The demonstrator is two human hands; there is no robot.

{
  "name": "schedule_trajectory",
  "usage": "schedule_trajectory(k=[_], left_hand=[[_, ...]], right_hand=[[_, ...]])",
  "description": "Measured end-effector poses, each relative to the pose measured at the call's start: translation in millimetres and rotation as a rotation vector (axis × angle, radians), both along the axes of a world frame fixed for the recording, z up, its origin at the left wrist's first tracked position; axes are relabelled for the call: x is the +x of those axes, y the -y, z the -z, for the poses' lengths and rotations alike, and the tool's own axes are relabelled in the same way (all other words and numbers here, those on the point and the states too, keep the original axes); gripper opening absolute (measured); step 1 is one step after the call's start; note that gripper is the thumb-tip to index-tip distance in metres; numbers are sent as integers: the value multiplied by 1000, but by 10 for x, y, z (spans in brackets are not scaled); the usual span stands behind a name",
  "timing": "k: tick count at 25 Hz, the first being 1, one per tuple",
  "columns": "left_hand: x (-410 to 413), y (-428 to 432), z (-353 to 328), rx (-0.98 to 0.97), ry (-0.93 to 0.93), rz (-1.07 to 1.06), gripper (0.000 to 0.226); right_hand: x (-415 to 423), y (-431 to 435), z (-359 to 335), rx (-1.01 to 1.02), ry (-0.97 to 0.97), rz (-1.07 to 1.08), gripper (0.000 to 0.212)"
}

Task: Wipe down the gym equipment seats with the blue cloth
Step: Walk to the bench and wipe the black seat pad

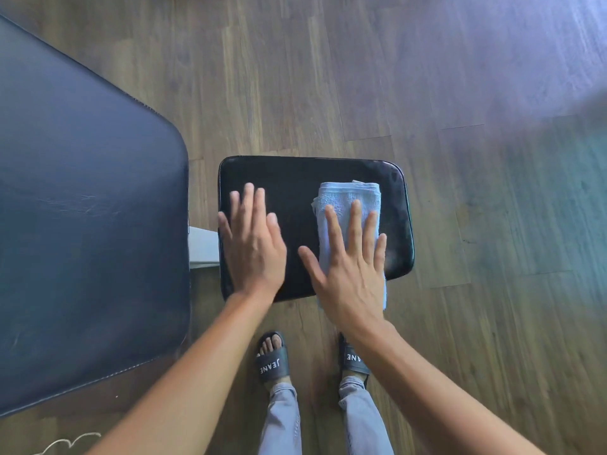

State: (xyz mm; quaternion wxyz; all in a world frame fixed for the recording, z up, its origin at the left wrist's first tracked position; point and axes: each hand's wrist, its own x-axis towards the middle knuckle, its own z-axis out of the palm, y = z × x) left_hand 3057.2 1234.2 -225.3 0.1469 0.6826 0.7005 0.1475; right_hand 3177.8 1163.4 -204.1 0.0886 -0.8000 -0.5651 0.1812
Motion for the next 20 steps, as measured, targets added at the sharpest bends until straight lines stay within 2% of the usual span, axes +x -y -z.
schedule_trajectory(k=[3,6,11,20], left_hand=[[-188,22,102,-43,-118,111,55],[-202,35,136,-20,-139,107,53],[-199,47,173,-8,-176,104,53],[-162,71,162,4,-201,89,53]], right_hand=[[113,-212,137,-7,118,-35,67],[378,-501,177,-6,168,-67,59],[784,-966,134,-12,114,66,52],[409,264,207,11,229,-96,56]])
